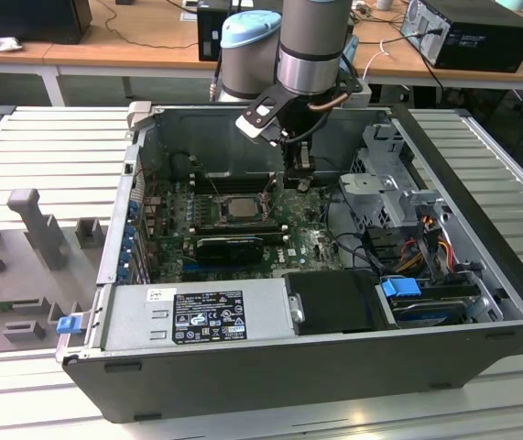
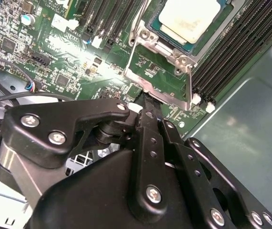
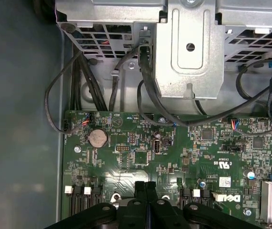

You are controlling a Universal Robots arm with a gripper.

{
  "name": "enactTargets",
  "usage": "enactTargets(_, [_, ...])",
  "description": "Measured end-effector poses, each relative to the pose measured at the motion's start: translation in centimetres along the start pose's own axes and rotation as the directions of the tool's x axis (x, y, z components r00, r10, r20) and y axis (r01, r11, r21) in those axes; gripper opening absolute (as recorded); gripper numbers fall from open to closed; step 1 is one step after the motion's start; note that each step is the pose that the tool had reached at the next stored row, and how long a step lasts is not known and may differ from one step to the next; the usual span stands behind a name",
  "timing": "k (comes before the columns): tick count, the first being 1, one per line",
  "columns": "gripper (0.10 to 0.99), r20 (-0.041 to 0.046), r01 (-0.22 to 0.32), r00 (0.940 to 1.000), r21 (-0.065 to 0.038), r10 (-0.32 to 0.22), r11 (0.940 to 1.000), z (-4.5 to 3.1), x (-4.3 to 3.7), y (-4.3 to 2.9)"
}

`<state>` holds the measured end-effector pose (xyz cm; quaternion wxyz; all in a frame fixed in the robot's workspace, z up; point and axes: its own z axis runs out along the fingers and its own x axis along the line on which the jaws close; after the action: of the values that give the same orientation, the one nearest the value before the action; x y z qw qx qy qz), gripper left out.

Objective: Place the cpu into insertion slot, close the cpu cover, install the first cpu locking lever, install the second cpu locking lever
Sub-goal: 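Close the cpu cover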

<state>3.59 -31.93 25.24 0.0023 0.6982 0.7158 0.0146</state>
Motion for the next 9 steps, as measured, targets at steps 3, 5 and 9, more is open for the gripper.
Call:
enactTargets(3, [0.106,0.0000,0.000,1.0000,0.000,0.000,1.0000,0.00,0.00,-0.05])
enactTargets(5, [0.106,0.0000,0.000,1.0000,0.000,0.000,1.0000,0.00,0.00,-0.09])
enactTargets(9, [0.106,0.0000,0.000,1.0000,0.000,0.000,1.0000,0.00,0.00,-0.19])
